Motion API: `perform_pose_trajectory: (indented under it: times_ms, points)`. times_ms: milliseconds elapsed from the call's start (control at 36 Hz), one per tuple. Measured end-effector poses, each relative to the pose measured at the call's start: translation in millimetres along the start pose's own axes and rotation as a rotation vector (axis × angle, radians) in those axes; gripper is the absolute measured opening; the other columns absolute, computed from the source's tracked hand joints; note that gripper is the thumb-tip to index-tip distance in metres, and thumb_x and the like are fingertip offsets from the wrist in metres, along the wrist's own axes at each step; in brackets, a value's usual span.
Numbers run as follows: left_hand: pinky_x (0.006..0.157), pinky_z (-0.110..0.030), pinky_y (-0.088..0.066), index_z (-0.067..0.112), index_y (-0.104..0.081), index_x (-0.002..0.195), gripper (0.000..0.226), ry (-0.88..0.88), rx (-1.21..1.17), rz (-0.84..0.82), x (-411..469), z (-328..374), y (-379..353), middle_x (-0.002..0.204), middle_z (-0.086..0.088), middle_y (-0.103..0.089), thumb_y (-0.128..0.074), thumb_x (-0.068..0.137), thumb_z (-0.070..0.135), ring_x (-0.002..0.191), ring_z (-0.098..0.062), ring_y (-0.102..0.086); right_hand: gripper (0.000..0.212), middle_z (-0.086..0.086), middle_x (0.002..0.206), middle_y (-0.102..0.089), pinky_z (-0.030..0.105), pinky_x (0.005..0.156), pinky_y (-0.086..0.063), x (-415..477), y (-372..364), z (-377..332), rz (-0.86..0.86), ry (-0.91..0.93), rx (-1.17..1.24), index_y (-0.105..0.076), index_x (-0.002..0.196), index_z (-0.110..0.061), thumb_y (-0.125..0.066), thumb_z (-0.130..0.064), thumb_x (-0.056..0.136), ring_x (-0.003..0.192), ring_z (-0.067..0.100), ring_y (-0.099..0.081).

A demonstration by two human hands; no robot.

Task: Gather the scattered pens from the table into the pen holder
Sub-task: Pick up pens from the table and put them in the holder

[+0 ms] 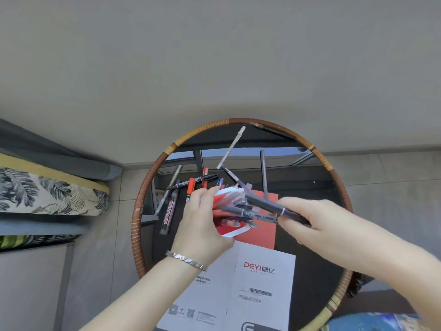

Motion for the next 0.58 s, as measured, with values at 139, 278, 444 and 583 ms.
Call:
perform_pose_trajectory:
  times_ms: [139, 278, 444, 583]
  points:
    - [0.098, -0.027, -0.042, 0.025, -0.031, 0.135, 0.088, -0.083, 0.020, 0.000, -13.3, 17.4, -13.9, 0.130, 0.008, -0.032, -0.078, 0.060, 0.023, 0.121, -0.011, -0.038, 0.022, -0.004, 0.083, -0.052, 0.031, 0.066, -0.049, 6.5, -12.1, -14.3, 0.043, -0.030, -0.337, -0.051, 0.082, -0.027, -0.040, -0.036, 0.098, 0.080, 0.019, -0.059]
    - [0.096, -0.029, -0.047, 0.029, -0.034, 0.130, 0.087, -0.041, -0.057, -0.036, -22.4, 10.1, -22.1, 0.124, 0.012, -0.032, -0.080, 0.056, 0.018, 0.119, -0.011, -0.043, 0.024, -0.005, 0.079, -0.062, 0.034, 0.063, -0.048, -8.3, 10.3, -34.7, 0.256, 0.073, -0.009, -0.058, 0.091, -0.025, -0.040, -0.040, 0.097, 0.072, 0.017, -0.059]
    - [0.096, -0.027, -0.045, 0.030, -0.041, 0.125, 0.081, 0.000, -0.087, -0.008, -28.2, 3.2, -14.0, 0.124, 0.013, -0.034, -0.077, 0.054, 0.017, 0.117, -0.009, -0.046, 0.031, -0.012, 0.047, -0.045, 0.010, 0.041, -0.032, -28.6, 37.9, -0.9, 0.560, 0.094, 0.591, -0.057, 0.082, -0.030, -0.037, -0.050, 0.094, 0.042, 0.004, -0.040]
    - [0.092, -0.020, -0.043, 0.028, -0.042, 0.124, 0.079, 0.017, -0.100, -0.011, -28.4, 3.0, -12.4, 0.118, 0.015, -0.033, -0.078, 0.054, 0.016, 0.115, -0.008, -0.048, 0.027, -0.013, 0.055, -0.041, 0.015, 0.055, -0.041, -31.6, 16.2, 6.9, 0.582, 0.221, 1.039, -0.056, 0.101, -0.059, -0.044, -0.036, 0.096, 0.051, 0.004, -0.039]
Point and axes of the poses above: each hand's wrist, its own x-axis towards the middle knuckle, its own y-axis out of the back of the hand, z = x × y, the point moved 9 cm from there along x, towards the middle knuckle
